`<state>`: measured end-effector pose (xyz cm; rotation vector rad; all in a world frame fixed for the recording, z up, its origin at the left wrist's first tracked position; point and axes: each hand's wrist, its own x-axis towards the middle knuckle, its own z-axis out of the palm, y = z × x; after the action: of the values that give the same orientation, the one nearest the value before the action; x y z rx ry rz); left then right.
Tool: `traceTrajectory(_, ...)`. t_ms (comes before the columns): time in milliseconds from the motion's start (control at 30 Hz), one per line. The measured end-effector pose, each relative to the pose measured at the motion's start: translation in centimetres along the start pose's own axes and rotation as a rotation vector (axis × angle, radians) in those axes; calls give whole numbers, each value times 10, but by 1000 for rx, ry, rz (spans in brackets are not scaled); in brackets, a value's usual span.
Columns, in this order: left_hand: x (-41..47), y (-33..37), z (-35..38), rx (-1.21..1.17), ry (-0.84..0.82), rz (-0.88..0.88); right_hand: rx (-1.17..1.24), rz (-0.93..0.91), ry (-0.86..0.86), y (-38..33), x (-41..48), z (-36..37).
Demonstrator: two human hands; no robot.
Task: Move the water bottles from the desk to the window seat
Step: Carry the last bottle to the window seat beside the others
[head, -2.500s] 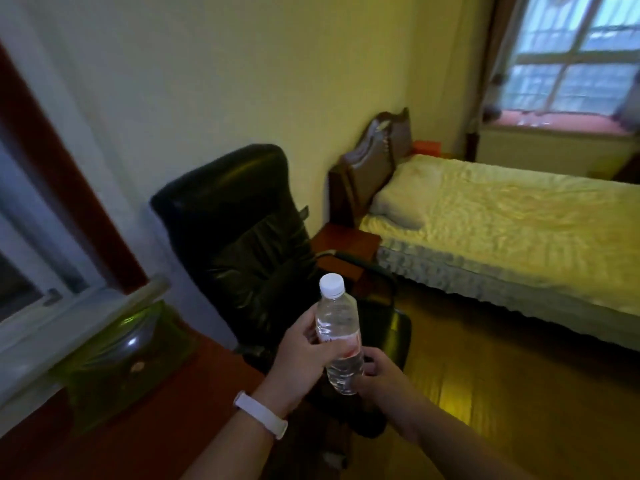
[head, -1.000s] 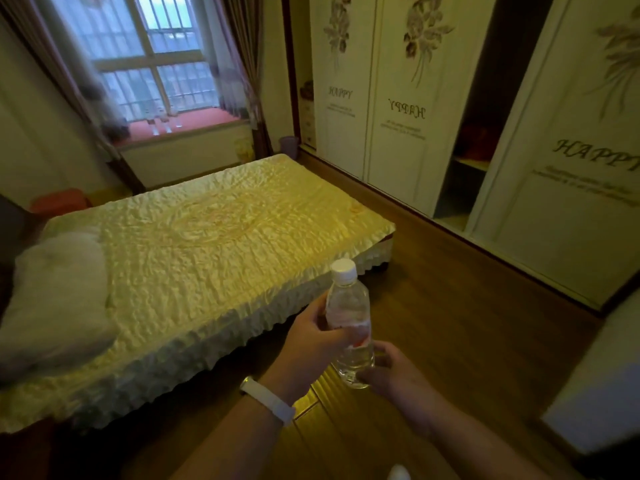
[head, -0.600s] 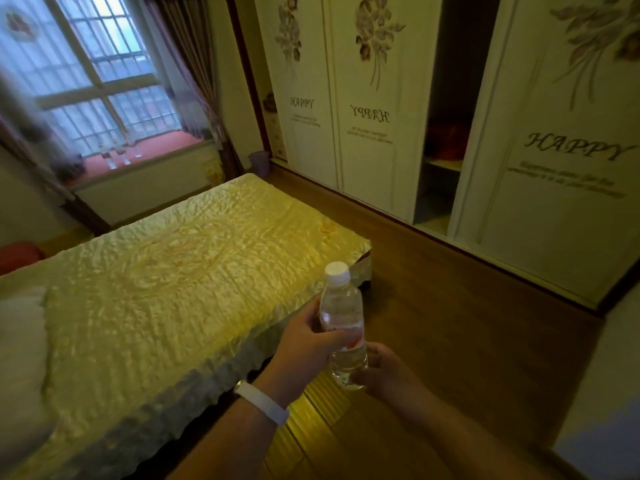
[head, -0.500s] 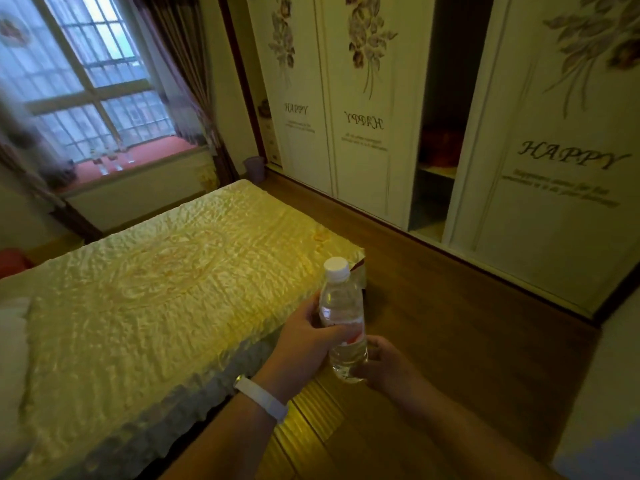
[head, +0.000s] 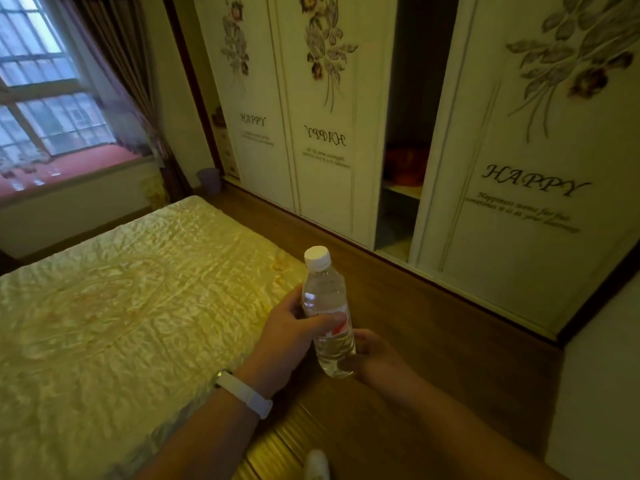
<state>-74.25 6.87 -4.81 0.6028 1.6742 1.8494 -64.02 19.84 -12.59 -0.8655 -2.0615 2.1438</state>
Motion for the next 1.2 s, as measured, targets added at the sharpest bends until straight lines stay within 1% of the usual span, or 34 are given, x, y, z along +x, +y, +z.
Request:
traceTrajectory(167,98,-11,-18,-37,-56,-29,-51,26,47,-28,81,-15)
traceTrajectory(367,217,5,-37,-7,-172,-34,-84,64,99,-74,176,-29)
traceTrajectory(433,253,11,-42,3,-203,-20,-48,37,135,-88,206,-34)
traceTrajectory(533,297,17,-43,-11,-219,-33,-4,64,171,-103,244,-42)
traceTrajectory(700,365,19,-37,29,-241,-27,33,72,189,-126,296,-64)
traceTrajectory(833,419,14,-25,59,-243,-36,98,86,184,-134,344,-91)
traceTrajectory(1000,496,6,-1,112,-229,-44,134,140,130,-142,420,-136)
traceTrajectory(1200,604,9,42,137,-130,-79,149,184,113,-169,518,-207)
